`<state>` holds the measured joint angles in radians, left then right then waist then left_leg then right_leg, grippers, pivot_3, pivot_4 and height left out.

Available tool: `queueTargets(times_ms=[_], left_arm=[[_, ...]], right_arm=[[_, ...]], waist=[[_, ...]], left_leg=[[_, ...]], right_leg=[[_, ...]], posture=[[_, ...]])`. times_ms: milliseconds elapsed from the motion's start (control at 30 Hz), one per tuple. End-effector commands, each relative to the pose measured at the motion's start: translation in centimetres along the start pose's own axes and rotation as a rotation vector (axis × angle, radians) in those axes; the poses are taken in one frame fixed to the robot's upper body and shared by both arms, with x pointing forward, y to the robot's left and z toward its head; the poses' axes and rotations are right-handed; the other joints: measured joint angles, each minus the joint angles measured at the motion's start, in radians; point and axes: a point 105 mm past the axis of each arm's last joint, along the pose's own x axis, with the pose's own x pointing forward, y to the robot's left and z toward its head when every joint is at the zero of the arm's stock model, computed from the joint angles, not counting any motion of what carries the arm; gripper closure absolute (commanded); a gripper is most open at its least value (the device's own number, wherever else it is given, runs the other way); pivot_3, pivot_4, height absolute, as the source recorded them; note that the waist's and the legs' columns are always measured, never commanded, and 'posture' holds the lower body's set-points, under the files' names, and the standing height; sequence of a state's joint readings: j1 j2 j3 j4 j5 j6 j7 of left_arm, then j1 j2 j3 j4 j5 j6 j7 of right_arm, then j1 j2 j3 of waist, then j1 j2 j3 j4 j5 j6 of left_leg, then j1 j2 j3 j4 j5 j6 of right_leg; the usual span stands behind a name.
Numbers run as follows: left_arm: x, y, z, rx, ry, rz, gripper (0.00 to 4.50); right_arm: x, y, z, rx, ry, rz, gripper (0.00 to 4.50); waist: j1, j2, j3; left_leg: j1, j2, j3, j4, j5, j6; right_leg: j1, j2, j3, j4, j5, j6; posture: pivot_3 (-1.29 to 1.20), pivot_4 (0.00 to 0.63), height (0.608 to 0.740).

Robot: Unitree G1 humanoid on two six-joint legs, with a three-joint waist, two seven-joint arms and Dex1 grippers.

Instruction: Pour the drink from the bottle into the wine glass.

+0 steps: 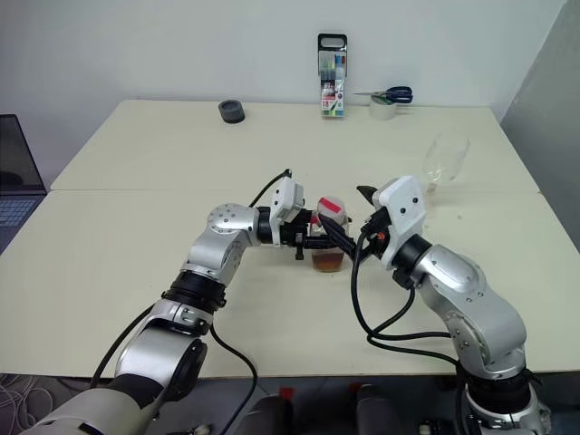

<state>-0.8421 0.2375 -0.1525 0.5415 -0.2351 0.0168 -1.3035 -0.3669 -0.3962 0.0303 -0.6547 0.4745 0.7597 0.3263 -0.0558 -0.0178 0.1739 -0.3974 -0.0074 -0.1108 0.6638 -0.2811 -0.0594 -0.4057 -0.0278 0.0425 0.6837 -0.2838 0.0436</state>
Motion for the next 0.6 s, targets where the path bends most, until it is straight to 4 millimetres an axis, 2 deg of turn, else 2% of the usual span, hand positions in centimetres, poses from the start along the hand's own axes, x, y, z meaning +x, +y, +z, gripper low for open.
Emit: queueTargets(times_ms=[33,600], left_arm=[[0.04,-0.02,1.48,0.063,-0.029,-0.019,2.83],[-0.08,-0.04,1.39,0.065,-0.026,-0.020,2.83]], right_arm=[[-0.66,-0.56,1.14,-0.032,-0.036,-0.029,0.00],[-0.79,-0.30,0.91,-0.036,-0.023,-0.015,0.00]], waist=[[0.000,0.000,0.000],[0.000,0.000,0.000]], left_leg=[[0.000,0.000,0.000,0.000,0.000,0.000],[0.000,0.000,0.000,0.000,0.000,0.000]], right_leg=[[0.000,0.000,0.000,0.000,0.000,0.000],[0.000,0.000,0.000,0.000,0.000,0.000]], posture=[[0.00,0.150,0.740],[0.00,0.150,0.740]])
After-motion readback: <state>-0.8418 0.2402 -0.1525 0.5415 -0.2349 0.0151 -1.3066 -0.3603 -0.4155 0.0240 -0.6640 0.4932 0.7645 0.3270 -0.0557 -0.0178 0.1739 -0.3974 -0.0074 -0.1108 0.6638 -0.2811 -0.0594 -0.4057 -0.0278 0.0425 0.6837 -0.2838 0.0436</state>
